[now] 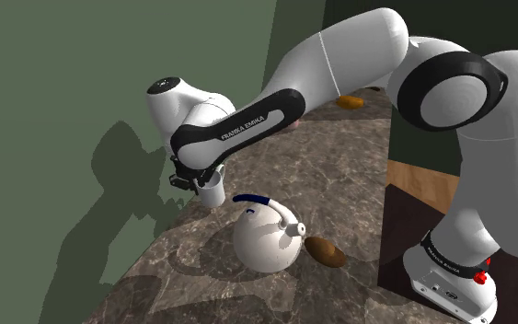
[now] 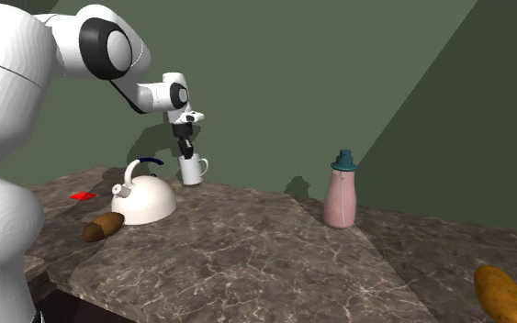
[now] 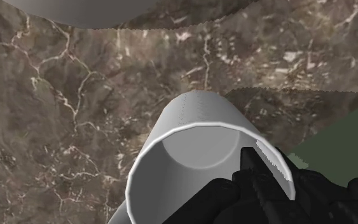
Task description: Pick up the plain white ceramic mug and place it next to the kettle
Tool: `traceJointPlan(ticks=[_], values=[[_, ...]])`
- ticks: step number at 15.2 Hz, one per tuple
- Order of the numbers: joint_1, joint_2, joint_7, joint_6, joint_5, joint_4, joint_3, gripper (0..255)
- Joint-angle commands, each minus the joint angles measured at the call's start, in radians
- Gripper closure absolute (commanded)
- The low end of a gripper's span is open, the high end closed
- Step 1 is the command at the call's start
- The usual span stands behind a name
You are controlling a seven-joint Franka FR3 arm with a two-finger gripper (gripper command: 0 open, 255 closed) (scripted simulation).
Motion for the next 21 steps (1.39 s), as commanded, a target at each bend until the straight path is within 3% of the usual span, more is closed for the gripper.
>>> traceJointPlan(ticks=[1,10,11,16,21], values=[[0.0,0.014,0.002,0.02,-0.002,-0.006,-0.002,255],[0.0,0.022,0.004,0.035,-0.004,-0.012,-0.002,255],[0.0,0.022,0.004,0.035,-0.004,-0.012,-0.002,0],[0.0,0.022,0.004,0.035,-0.004,-0.013,-0.002,0],[0.003,-0.029,-0.003,-0.063,0.006,0.034,0.004,0]])
